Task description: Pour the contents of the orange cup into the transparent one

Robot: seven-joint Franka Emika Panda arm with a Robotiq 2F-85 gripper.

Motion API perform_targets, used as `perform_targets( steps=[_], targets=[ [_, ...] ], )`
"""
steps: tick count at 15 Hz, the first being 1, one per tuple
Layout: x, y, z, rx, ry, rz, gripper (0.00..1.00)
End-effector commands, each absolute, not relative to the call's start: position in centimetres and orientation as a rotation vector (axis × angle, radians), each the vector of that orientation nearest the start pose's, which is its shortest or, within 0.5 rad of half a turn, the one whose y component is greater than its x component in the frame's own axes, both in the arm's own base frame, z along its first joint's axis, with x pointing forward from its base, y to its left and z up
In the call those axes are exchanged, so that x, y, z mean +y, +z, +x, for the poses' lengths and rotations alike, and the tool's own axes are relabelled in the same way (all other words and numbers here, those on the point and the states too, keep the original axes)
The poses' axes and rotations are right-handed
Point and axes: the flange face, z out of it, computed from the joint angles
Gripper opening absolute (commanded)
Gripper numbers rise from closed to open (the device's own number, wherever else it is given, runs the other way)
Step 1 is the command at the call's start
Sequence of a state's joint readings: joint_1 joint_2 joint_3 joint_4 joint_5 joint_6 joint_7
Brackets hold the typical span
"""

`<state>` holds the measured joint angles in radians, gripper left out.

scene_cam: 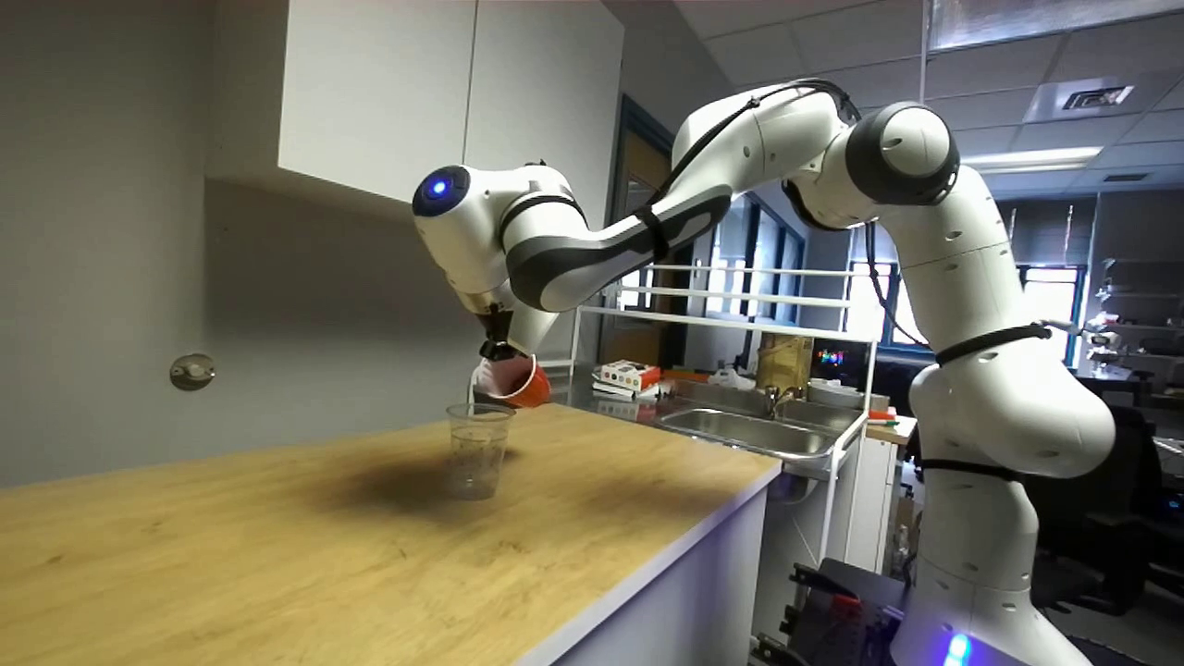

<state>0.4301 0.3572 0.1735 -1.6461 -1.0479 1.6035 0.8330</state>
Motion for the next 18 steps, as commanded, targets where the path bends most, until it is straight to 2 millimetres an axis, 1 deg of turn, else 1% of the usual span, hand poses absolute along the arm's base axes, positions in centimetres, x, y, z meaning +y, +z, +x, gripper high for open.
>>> perform_targets(
  steps=[1, 8, 12, 15, 18],
  targets=[
    [29.0, 43.1, 57.9, 0.026, 0.467, 2.064, 0.08],
    [31.5, 44.0, 56.7, 0.048, 0.517, 1.965, 0.08],
    [33.1, 44.0, 55.5, 0.054, 0.567, 1.900, 0.08],
    [34.0, 43.1, 54.9, 0.055, 0.597, 1.846, 0.08],
    [35.2, 41.8, 54.3, 0.064, 0.619, 1.793, 0.08]
  ],
)
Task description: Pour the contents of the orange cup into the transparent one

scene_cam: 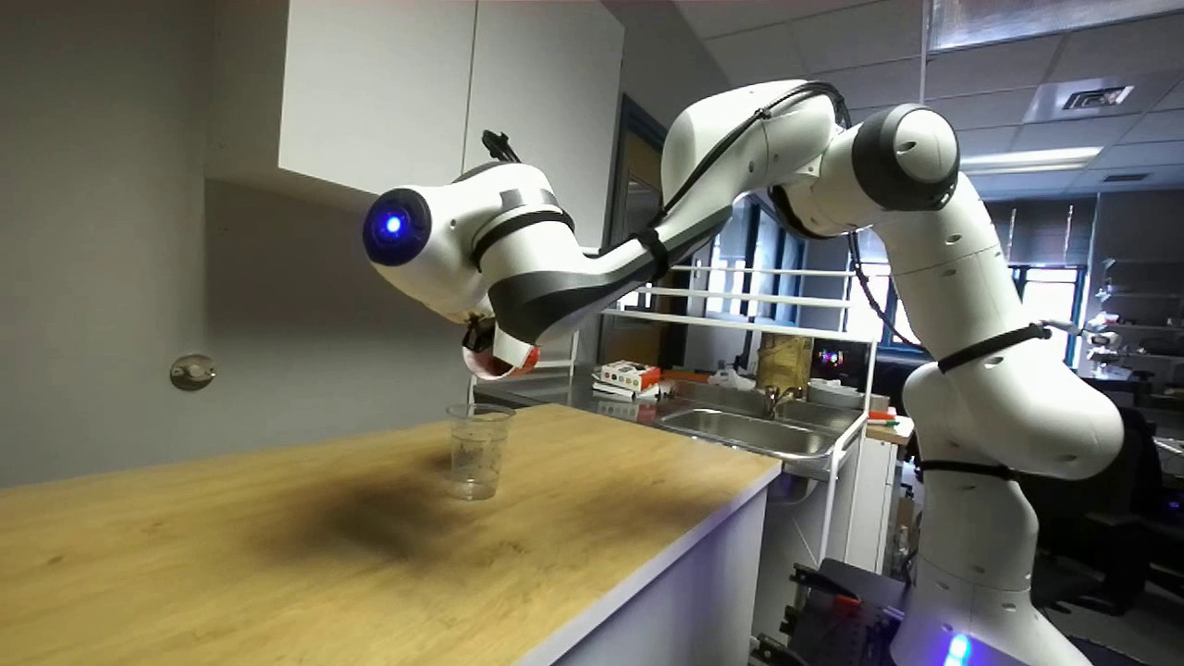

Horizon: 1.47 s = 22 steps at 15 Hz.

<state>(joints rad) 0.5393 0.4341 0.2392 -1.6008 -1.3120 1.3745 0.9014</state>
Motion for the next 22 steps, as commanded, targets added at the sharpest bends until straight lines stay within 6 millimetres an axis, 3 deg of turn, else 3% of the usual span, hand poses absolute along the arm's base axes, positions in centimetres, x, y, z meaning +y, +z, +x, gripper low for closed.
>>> perform_targets(
  steps=[1, 9, 22],
  targets=[
    [35.6, 41.3, 54.1, 0.066, 0.628, 1.776, 0.08],
    [37.7, 38.6, 53.2, 0.087, 0.707, 1.621, 0.08],
    [36.3, 37.6, 51.0, -0.018, 0.722, 1.496, 0.08]
  ],
)
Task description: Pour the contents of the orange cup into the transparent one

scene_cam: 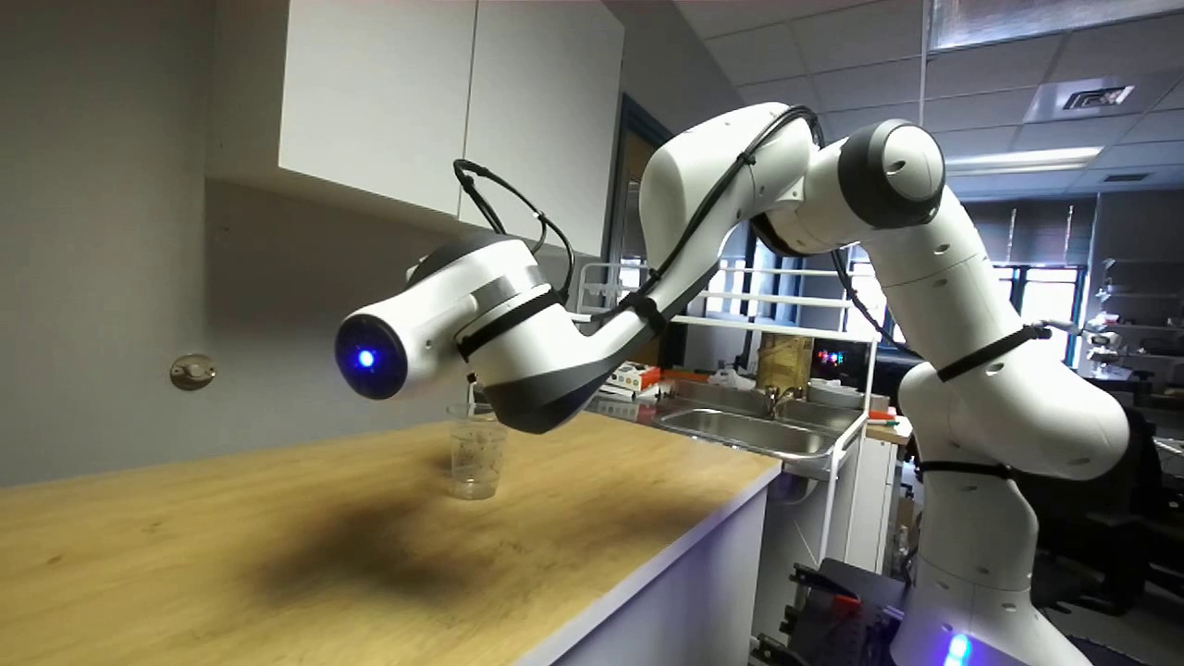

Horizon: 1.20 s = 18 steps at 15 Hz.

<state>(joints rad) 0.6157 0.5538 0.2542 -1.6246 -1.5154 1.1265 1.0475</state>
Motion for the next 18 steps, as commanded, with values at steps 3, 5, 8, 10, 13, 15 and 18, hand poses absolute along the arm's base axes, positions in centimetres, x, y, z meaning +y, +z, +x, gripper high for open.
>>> perform_targets(
  steps=[3, 5, 8, 10, 13, 15, 18],
  targets=[
    [36.2, 37.1, 50.3, -0.023, 0.728, 1.461, 0.08],
    [36.2, 37.0, 50.0, -0.025, 0.735, 1.438, 0.08],
    [36.2, 37.0, 49.7, -0.020, 0.756, 1.393, 0.08],
    [36.1, 37.0, 49.7, -0.016, 0.774, 1.360, 0.08],
    [36.1, 37.1, 49.6, -0.016, 0.793, 1.322, 0.08],
    [36.0, 37.1, 49.6, -0.015, 0.802, 1.301, 0.08],
    [37.0, 35.8, 48.9, -0.045, 0.805, 1.311, 0.08]
  ],
)
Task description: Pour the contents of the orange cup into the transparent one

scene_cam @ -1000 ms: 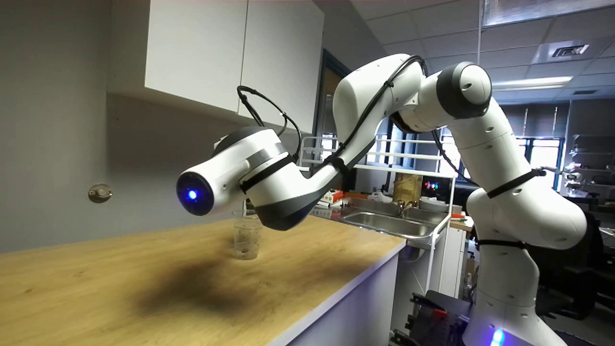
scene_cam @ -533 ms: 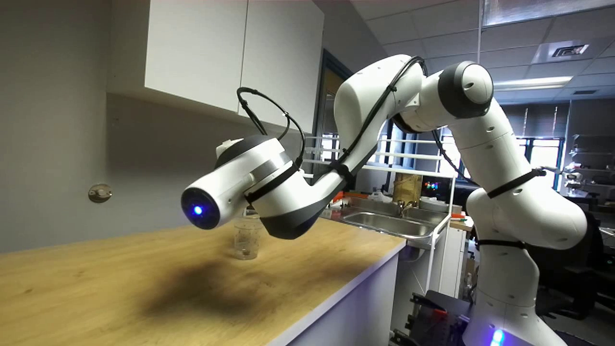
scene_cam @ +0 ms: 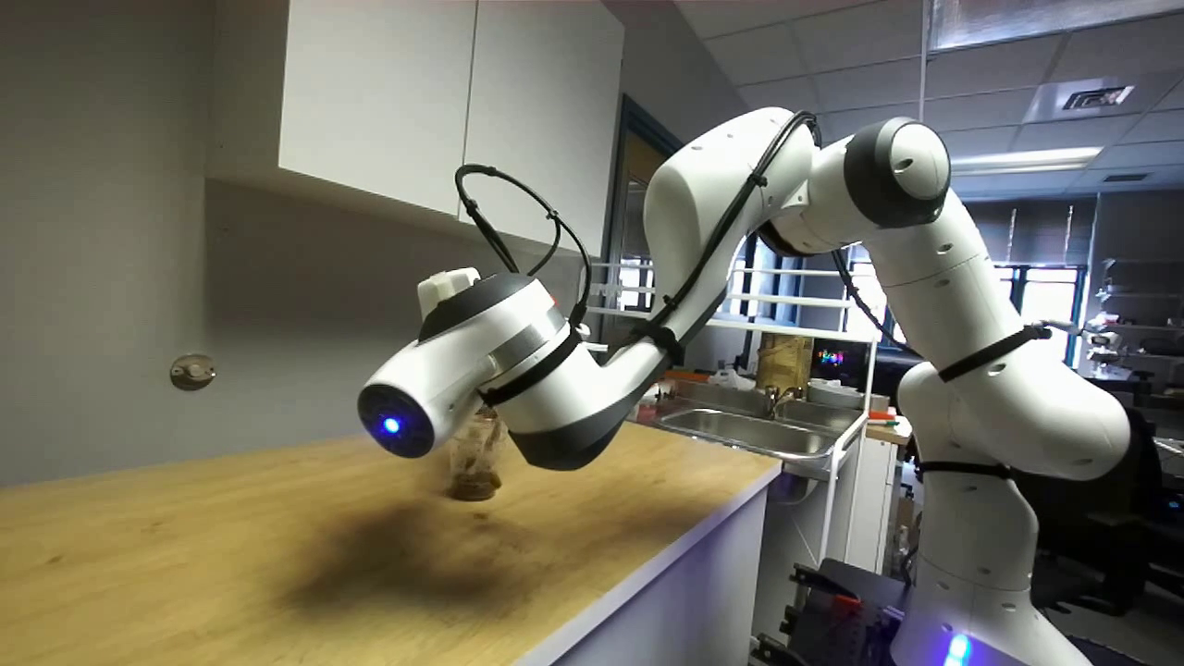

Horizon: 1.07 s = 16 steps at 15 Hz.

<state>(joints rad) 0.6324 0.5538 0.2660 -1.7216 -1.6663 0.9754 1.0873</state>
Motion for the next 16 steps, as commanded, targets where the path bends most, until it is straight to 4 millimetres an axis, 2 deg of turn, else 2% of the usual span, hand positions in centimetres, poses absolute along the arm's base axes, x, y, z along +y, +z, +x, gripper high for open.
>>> perform_targets(
  steps=[1, 9, 10, 12, 16],
  targets=[
    [36.8, 35.8, 48.6, -0.069, 0.800, 1.317, 0.08],
    [37.6, 35.2, 47.4, -0.099, 0.823, 1.252, 0.08],
    [38.4, 34.6, 47.6, -0.085, 0.831, 1.243, 0.08],
    [36.9, 35.2, 47.6, -0.080, 0.839, 1.255, 0.08],
    [36.7, 35.3, 47.8, -0.065, 0.841, 1.194, 0.08]
  ],
)
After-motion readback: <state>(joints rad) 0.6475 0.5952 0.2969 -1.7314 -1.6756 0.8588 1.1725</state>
